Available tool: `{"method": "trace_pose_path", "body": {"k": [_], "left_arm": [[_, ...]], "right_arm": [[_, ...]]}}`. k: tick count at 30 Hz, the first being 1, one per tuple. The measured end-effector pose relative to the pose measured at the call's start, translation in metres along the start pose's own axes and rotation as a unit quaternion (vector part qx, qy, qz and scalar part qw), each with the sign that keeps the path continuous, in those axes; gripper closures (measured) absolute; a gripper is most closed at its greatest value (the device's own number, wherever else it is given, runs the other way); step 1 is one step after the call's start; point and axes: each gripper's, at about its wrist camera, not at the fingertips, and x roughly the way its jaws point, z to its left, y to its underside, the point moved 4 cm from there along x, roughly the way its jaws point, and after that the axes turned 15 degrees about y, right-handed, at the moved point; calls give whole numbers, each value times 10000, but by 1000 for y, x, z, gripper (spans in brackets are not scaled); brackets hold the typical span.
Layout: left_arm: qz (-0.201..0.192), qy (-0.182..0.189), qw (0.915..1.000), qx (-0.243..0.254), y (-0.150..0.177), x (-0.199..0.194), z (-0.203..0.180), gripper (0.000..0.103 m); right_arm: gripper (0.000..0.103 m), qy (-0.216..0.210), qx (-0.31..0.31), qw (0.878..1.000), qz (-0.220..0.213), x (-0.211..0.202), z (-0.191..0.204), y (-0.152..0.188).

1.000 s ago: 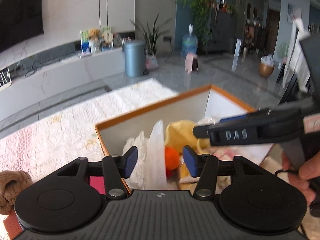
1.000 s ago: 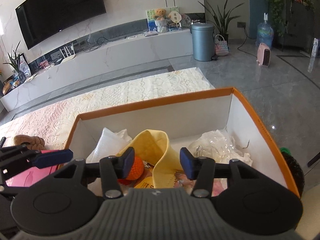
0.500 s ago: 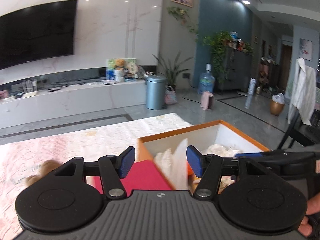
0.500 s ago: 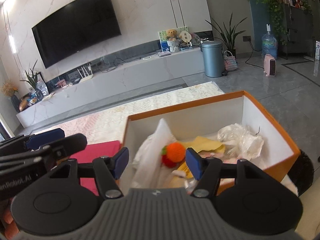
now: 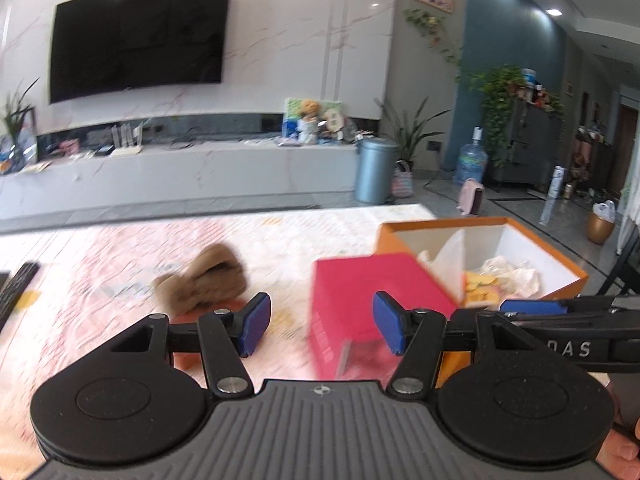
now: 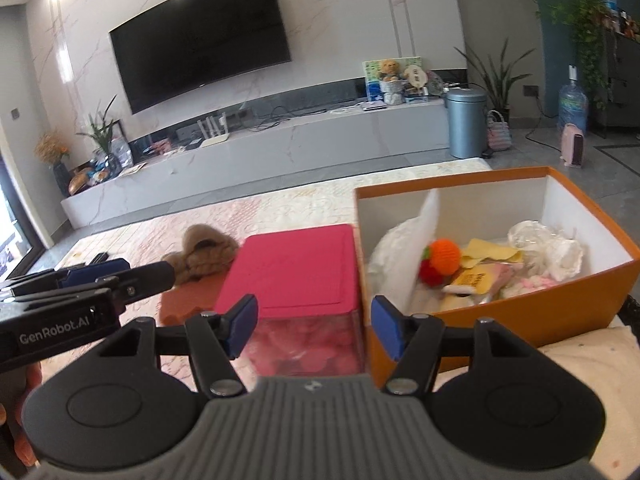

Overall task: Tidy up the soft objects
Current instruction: 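Withdraw both tools toward the brown sponge and plush on the bed, then grasp the brown bear-shaped sponge with the left tool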

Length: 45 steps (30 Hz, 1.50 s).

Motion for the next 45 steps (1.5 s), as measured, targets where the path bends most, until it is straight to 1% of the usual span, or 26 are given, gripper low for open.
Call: {"method": "trace_pose_path", "body": {"k": [3, 7, 13, 15, 17, 20, 21, 23, 27, 30, 32, 35, 39, 42, 43, 45], "left_arm": [[65, -180, 9996, -200, 12, -13, 21, 33], [116, -364, 9981, -474, 17, -23, 48, 34], [310, -484, 9970, -516, 23, -28, 86, 34], [448, -472, 9967, -484, 25, -23, 96, 34], [588, -378, 9967, -406, 26, -16, 105, 34], [759, -179, 9966, -258, 26, -1, 119, 30], [787, -162, 9965, -242, 26, 4, 123, 30], [877, -129, 9958, -240, 29, 16, 135, 25], [1107, -237, 9925, -468, 30, 41, 154, 25], [1073, -237, 9914, -716, 28, 55, 170, 24], [1037, -208, 9914, -773, 27, 62, 180, 23], [1033, -80, 9915, -789, 25, 75, 191, 23], [1072, 290, 9897, -899, 26, 93, 200, 24], [1190, 536, 9863, -1008, 32, 104, 204, 25], [1264, 648, 9839, -1081, 35, 107, 206, 27], [1275, 813, 9809, -1223, 38, 108, 208, 30]], "right_arm": [[40, -137, -232, 9996, -7, 2, 23, 3], [40, -323, -552, 9980, -20, 7, 53, 3], [43, -561, -1170, 9915, -22, 23, 100, -3], [48, -573, -1425, 9881, 38, 34, 114, -6], [52, -581, -1661, 9843, 102, 45, 127, -10], [52, -615, -2048, 9767, 197, 62, 143, -18], [52, -599, -2226, 9726, 288, 70, 149, -20], [52, -546, -2544, 9643, 491, 87, 159, -20], [53, -330, -2886, 9544, 689, 116, 172, -19], [59, -229, -3015, 9498, 803, 136, 181, -23], [61, -211, -3144, 9448, 895, 147, 187, -22], [61, -180, -3309, 9383, 988, 158, 194, -16], [61, -155, -3491, 9306, 1089, 167, 202, -6], [61, -97, -3555, 9280, 1113, 173, 205, -2], [61, -65, -3542, 9282, 1134, 176, 205, -1], [61, -22, -3478, 9298, 1205, 180, 204, 0]]}}
